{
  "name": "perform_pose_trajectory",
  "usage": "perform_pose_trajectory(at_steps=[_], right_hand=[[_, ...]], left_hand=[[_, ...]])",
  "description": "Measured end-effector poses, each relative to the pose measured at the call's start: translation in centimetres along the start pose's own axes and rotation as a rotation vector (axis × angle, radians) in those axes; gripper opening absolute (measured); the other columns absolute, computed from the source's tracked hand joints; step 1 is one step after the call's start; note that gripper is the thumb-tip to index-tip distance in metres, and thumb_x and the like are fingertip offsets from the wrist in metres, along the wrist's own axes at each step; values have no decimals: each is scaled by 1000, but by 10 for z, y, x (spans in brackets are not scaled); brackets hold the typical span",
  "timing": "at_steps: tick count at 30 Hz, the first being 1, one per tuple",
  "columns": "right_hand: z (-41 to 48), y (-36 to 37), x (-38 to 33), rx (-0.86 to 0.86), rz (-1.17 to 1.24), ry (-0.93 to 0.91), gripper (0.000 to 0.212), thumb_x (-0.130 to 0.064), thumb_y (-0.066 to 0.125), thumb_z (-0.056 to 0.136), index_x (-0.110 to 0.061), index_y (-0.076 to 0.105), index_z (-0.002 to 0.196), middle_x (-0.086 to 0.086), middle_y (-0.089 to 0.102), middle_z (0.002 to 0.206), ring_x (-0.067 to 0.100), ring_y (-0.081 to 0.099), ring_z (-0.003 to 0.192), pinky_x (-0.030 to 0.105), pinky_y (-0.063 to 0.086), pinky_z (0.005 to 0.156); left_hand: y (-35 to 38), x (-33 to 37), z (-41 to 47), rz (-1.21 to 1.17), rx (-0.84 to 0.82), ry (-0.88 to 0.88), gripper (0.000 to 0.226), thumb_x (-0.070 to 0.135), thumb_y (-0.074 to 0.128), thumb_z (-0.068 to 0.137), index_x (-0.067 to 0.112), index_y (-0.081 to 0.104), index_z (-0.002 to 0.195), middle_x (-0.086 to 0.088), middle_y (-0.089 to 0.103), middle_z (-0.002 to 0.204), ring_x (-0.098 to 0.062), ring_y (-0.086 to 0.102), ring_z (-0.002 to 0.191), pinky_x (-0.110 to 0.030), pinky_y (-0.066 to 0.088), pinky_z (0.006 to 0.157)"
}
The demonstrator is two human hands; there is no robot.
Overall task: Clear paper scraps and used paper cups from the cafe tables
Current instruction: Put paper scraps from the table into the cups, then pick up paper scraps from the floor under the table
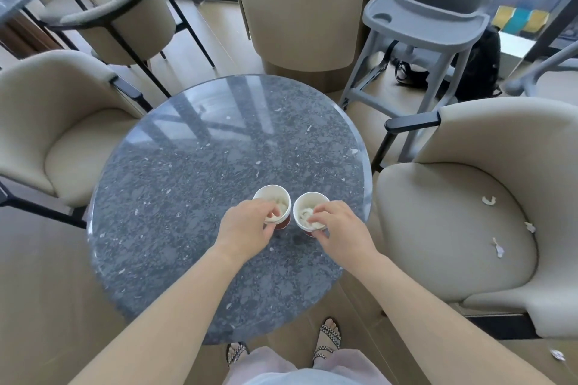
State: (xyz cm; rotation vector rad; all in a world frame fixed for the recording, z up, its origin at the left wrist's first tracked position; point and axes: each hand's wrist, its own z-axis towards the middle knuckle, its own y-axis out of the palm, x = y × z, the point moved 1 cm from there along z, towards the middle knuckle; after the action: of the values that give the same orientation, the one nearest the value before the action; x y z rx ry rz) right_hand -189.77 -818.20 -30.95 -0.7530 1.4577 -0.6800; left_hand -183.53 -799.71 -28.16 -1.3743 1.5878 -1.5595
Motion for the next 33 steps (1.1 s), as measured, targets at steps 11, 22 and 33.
perform_pose_trajectory(at_steps=[11,22,33], right_hand=[[-43,9,-45,171,37,77,15,-22,64,83,-22,66,98,-8,63,101,15,51,99,26,44,80],[-154,81,-156,282,-17,220,18,-22,62,85,-18,66,101,-2,62,105,17,53,100,20,36,85],[-257,131,-225,328,5,352,17,-23,62,85,-20,66,100,-4,61,105,16,52,98,22,39,84]], left_hand=[[-11,-13,-43,-96,45,141,18,30,56,86,28,60,104,10,56,111,-14,52,103,-29,46,79],[-15,-92,-157,-161,25,388,20,37,56,88,29,59,106,10,57,110,-12,54,100,-29,47,81],[0,-128,-263,-252,-15,465,20,34,57,87,31,56,107,17,55,91,-10,55,89,-34,50,76]])
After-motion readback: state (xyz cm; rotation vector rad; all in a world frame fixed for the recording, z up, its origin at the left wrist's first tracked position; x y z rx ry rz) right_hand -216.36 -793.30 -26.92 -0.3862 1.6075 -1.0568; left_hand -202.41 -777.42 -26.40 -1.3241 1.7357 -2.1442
